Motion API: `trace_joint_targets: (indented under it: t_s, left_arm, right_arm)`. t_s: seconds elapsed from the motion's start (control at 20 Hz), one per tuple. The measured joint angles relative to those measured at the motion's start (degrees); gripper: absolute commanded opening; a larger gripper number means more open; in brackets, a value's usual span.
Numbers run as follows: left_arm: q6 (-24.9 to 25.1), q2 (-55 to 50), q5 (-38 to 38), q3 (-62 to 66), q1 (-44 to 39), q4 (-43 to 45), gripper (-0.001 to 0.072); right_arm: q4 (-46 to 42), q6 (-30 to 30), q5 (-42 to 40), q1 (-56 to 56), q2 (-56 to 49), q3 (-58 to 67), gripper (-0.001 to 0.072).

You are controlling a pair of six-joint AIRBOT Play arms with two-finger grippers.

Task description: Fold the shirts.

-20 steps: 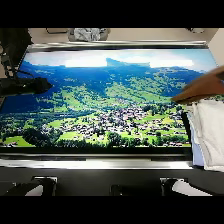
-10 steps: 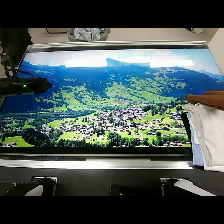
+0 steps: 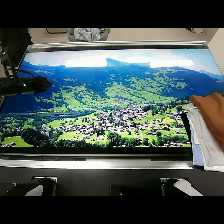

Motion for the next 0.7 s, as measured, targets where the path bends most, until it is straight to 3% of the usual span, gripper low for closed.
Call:
trace_joint_targets:
  t_s: [0.05,0.1,0.15,0.3,0.5,0.65,0.7]
  left_arm:
    - [0.0,0.0,0.0,0.0,0.0,-0.17,0.0029]
    - [0.0,0.02,0.0,0.0,0.0,-0.33,0.003]
    - [0.0,0.07,0.0,0.02,0.0,-0.42,0.003]
    - [0.0,0.2,-0.11,1.14,0.0,-0.63,0.0028]
    - [0.87,-0.22,0.04,8.76,-0.35,0.92,0.0026]
    - [-1.6,-2.8,-1.2,15.85,-2.71,10.91,0.0027]
    - [-3.48,-4.15,-2.4,17.42,-4.0,16.28,0.0038]
  right_arm:
    - [-1.6,-0.2,-0.59,0.07,0.42,-3.23,0.0053]
    - [-2.99,-0.42,-1.7,0.2,0.7,-5.9,0.0308]
    - [-4.81,-0.63,-2.32,0.35,0.98,-8.0,0.072]
    - [-8.46,-2.64,-5.92,0.31,1.53,-9.81,0.0717]
    - [-6.45,-7.76,-14.82,3.43,1.95,1.62,0.0712]
    - [-4.26,-10.99,-25.68,14.86,2.23,13.22,0.0707]
    - [-3.54,-10.91,-28.35,20.17,2.25,15.58,0.0671]
